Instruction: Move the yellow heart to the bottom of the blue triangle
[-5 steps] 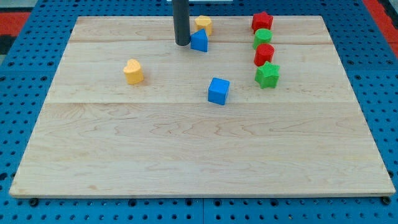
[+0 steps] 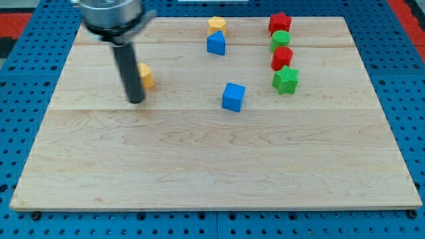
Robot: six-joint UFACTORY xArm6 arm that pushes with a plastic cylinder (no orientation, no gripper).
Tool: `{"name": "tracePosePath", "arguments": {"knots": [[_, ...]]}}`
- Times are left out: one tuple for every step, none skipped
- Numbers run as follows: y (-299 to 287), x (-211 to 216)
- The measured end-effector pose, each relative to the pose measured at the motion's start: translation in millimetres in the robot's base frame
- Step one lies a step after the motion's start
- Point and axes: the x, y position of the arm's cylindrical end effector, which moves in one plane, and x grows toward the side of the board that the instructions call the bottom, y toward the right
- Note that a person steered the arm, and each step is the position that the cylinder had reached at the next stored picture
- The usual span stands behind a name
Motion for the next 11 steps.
{"name": "tracePosePath", "arguments": {"knots": [[1,-35],[27,-46],[51,-49],[64,-67],[64,-83],[63,-94],[75,-95],[90,-95],[79,-99],[75,-103],[85,-103]]}}
